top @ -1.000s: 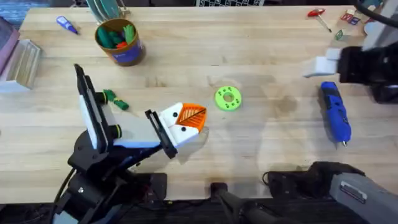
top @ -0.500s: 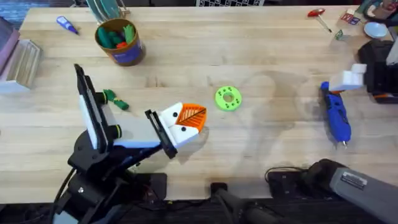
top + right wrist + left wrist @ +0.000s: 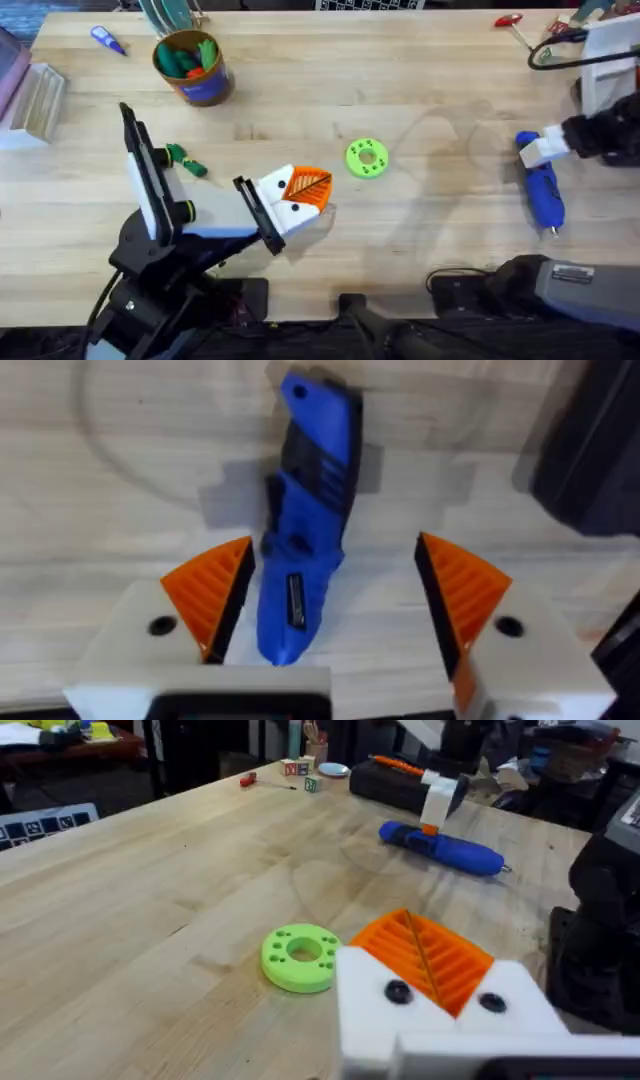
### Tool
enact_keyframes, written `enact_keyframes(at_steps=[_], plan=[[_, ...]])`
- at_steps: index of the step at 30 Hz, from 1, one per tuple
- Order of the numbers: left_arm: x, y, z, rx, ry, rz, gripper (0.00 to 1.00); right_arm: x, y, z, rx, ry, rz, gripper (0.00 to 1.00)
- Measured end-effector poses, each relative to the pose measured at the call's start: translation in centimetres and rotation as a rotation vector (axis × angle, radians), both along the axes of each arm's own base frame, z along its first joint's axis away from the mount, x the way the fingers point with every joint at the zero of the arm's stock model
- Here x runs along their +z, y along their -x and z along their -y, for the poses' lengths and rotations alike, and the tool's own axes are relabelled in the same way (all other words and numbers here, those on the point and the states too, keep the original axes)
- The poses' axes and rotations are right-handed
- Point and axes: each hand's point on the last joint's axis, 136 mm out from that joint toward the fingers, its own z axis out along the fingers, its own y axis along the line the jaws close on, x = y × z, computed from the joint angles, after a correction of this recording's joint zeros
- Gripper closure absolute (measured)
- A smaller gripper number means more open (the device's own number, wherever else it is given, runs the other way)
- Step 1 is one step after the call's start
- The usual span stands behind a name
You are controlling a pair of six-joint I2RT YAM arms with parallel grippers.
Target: Pick up the gripper from the table and insert it into the empty holder that is missing its gripper. Then pick up a screw, insert it into the mounting hole, and use the screwdriver to tighten it. Finally, clean up the table by picking up the vegetable and placing it into the bucket.
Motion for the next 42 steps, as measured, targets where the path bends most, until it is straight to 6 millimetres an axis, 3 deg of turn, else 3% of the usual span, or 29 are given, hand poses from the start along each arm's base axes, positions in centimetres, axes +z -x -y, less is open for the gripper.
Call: enact_keyframes(at_steps=[13, 20, 26, 34, 39, 42], plan=[[0.0, 0.0, 0.0, 0.0, 0.0, 0.0, 0.984, -6.1, -0.9, -0.7, 0.031, -0.137, -0.121, 0.009], [0.0, 0.0, 0.0, 0.0, 0.0, 0.0, 0.984, -6.3, -1.5, -0.7, 0.013, -0.146, -0.098, 0.009], [0.0, 0.0, 0.0, 0.0, 0.0, 0.0, 0.984, -6.3, -1.9, -0.7, -0.001, -0.148, -0.078, 0.21], [0.0, 0.0, 0.0, 0.0, 0.0, 0.0, 0.984, -6.3, -2.2, -0.6, -0.007, -0.146, -0.066, 0.589], [0.0, 0.0, 0.0, 0.003, 0.0, 0.0, 0.984, -6.3, -2.5, -0.5, -0.015, -0.141, -0.05, 0.964], [0.0, -0.1, 0.0, 0.004, 0.0, 0.0, 0.984, -6.3, -2.7, -0.6, -0.014, -0.146, -0.042, 0.975]])
